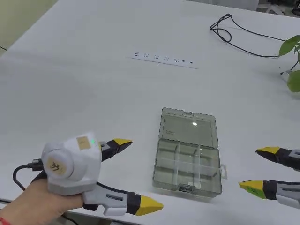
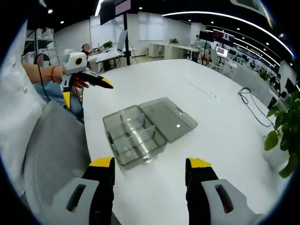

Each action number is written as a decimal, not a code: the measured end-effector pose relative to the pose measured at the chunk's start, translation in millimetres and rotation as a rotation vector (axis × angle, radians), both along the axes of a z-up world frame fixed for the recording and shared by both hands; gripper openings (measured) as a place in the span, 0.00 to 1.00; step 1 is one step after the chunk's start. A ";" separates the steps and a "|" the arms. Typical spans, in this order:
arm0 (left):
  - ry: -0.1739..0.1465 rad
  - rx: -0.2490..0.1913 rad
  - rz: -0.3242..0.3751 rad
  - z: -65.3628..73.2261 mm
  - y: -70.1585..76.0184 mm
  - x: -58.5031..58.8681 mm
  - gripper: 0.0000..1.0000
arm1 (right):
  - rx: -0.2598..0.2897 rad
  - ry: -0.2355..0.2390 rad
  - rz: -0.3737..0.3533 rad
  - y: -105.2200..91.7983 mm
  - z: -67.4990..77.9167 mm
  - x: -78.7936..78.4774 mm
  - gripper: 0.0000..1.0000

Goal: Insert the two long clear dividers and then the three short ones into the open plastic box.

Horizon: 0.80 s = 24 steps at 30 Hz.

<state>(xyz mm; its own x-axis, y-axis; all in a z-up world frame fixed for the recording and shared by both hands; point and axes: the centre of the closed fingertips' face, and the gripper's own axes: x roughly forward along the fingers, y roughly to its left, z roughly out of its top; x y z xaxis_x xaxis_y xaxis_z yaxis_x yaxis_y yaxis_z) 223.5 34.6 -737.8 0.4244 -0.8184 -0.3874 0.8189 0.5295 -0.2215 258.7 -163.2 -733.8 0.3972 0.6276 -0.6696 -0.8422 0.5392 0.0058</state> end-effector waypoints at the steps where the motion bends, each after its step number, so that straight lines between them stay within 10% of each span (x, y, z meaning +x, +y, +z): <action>1: -0.003 0.002 -0.001 0.2 0.2 0.4 1.00 | 0.009 -0.001 -0.018 -3.6 -0.6 -0.9 0.63; 24: -0.003 0.035 -0.011 -4.6 -0.3 -0.9 1.00 | 0.100 -0.005 -0.146 -23.8 -12.3 -15.4 0.82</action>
<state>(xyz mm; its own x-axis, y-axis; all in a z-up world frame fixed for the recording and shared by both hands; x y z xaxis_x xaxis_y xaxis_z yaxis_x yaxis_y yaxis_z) 222.6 34.3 -742.3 0.4170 -0.8088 -0.4146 0.8252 0.5281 -0.2004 243.3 -187.0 -746.0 0.4918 0.6262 -0.6050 -0.7552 0.6526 0.0617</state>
